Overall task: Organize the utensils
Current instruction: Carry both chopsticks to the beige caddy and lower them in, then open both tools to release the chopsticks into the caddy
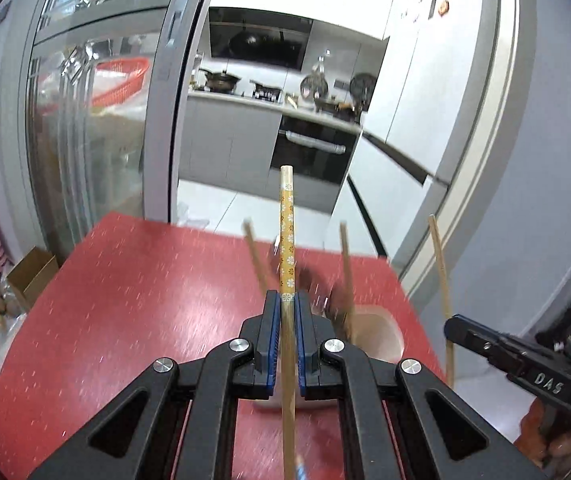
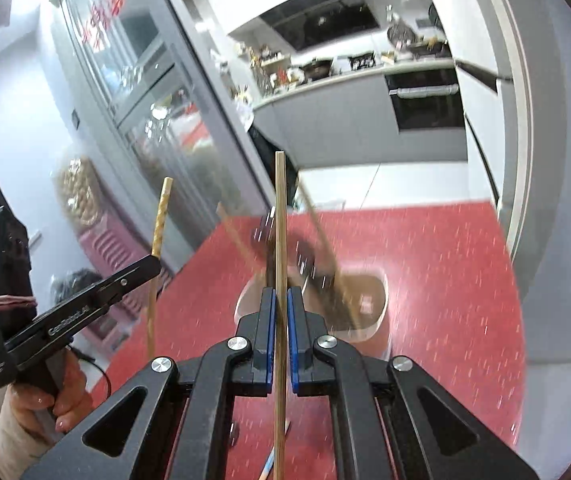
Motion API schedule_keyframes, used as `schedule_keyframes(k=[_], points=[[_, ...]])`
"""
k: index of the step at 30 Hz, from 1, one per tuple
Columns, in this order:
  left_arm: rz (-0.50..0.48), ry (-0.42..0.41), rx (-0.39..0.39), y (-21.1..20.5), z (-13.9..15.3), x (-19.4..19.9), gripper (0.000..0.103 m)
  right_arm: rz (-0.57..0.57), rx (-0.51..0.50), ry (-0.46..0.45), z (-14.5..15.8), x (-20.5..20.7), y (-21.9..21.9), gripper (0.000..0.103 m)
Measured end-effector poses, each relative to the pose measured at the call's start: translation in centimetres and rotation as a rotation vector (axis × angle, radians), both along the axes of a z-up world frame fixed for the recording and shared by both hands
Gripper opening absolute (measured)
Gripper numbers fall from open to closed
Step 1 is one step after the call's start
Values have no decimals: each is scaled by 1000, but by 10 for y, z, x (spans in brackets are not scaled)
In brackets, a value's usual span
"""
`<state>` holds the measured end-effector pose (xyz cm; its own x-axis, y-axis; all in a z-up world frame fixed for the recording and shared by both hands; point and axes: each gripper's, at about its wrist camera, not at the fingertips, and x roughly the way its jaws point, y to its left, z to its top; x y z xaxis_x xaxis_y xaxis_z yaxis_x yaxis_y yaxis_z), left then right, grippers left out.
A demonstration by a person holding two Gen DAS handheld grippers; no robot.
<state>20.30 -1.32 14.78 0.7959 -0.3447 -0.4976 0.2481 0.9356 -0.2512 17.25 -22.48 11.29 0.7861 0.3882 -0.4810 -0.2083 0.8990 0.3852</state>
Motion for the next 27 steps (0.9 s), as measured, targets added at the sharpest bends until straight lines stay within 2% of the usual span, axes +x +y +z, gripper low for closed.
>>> schedule_keyframes(k=[5,9,18,24,27], points=[[21,-48,-24,-18,12,29,32,-44,1,-72,17,34,-6,6],[44,-66,-37,-31,4,53,32,-78,-5,-110,19,60,-6,6],[91,-142,-58,-46,-13,81,32,-126,-80,-182,-6,89,-1,6],[112,-207,-42,-54,-20,85,32,-144,-156,-241,-22,97,6,6],[107,-213,-24,-59,-27,85,32,-140,-199,-259,-29,97,13,6]])
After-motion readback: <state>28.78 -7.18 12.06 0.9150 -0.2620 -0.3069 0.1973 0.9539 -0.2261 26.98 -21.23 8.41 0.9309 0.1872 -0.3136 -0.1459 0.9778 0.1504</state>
